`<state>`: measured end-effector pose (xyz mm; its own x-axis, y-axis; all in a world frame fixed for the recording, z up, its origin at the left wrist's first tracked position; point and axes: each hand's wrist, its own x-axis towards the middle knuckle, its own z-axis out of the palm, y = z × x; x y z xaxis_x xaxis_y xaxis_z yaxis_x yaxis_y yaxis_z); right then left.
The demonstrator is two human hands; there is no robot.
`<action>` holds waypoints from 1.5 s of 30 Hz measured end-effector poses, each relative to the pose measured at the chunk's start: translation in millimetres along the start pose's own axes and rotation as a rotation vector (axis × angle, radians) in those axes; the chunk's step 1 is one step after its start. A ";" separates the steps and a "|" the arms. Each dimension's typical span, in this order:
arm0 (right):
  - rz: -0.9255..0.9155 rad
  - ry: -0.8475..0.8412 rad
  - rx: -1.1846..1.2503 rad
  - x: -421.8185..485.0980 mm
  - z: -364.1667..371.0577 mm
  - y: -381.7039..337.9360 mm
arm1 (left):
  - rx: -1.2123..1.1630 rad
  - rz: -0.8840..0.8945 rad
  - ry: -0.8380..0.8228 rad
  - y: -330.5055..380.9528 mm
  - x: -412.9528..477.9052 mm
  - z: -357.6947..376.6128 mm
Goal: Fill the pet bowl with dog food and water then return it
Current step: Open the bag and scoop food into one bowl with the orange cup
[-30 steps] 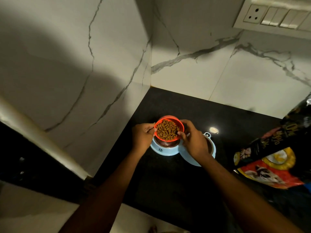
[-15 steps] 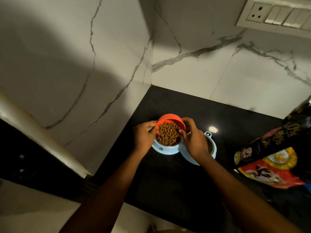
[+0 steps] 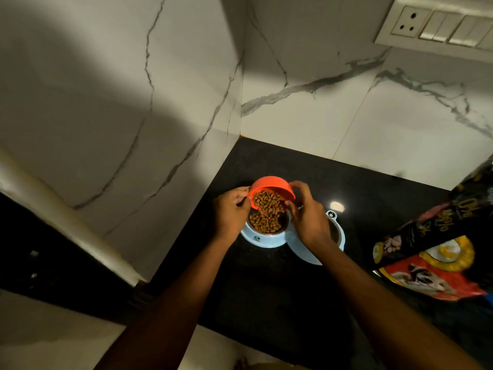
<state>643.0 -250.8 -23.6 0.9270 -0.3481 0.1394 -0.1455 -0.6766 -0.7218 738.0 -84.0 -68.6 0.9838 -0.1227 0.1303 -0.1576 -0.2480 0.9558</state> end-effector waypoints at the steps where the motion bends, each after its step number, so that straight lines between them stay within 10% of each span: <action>1: 0.001 -0.001 0.002 -0.1 0.0 -0.2 | 0.002 0.013 0.003 0.4 0.0 -0.1; 45: -0.134 0.333 0.173 -2.7 -84.3 -16.6 | -0.152 0.166 0.144 110.0 -33.0 17.3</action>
<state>613.8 -293.3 45.2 0.7668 -0.4747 0.4321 0.0559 -0.6213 -0.7816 686.8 -123.8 27.7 0.9492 -0.0094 0.3146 -0.3142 -0.0877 0.9453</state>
